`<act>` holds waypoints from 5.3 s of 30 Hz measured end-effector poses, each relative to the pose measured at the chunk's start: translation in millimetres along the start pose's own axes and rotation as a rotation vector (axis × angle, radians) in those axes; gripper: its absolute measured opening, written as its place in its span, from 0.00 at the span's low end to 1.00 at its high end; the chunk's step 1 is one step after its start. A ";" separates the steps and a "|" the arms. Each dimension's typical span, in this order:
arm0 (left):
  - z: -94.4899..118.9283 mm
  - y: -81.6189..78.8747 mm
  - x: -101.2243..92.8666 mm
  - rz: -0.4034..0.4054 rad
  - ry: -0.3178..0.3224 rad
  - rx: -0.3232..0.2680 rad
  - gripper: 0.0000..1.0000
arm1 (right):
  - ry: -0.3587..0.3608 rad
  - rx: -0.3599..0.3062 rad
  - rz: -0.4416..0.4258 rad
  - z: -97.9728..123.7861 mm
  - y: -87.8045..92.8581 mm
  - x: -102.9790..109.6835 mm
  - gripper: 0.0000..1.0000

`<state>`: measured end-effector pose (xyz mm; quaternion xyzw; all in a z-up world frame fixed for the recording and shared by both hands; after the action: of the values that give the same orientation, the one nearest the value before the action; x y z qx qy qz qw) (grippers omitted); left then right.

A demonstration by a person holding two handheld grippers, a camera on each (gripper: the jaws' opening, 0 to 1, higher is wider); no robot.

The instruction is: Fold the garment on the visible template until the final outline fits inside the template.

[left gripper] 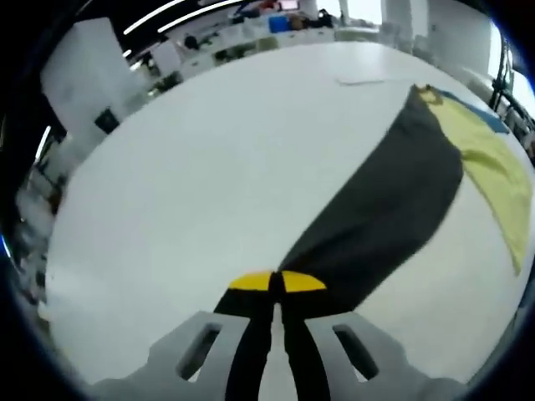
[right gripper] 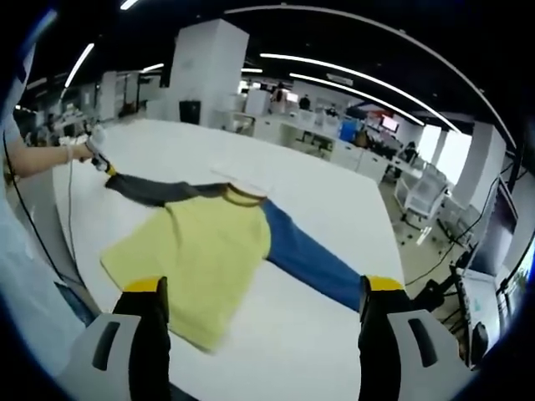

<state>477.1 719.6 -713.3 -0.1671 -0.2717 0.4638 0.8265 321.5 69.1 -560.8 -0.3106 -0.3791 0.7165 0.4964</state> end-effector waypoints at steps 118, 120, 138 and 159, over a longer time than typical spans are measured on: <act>166.5 -113.5 -167.3 -0.032 0.023 -0.454 0.88 | -0.137 -0.137 0.049 -10.2 -8.3 -38.8 1.00; 168.1 -115.3 -172.2 -0.044 0.030 -0.454 0.89 | -0.136 -0.142 0.041 -10.8 -7.4 -36.6 1.00; 178.8 -114.7 -241.7 0.002 0.147 -0.489 0.91 | -0.107 -0.115 0.003 -9.6 18.9 -42.8 1.00; 163.0 -78.4 -309.3 0.133 0.314 -0.364 0.84 | -0.094 -0.056 -0.029 -13.4 64.0 -31.5 1.00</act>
<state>301.1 418.0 -633.1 -0.4007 -0.2073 0.4288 0.7826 312.0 28.3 -620.1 -0.2848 -0.4266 0.7122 0.4793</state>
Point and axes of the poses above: the point that each gripper's makers call its tool centre point, and the gripper's own axes: z roughly backward along the fingers, x roughly to its left, y roughly out of its underside, the point moved 4 cm from there along z, roughly backward along the fingers, and after that the axes turned 10 degrees about -z, right-handed, at the moved point
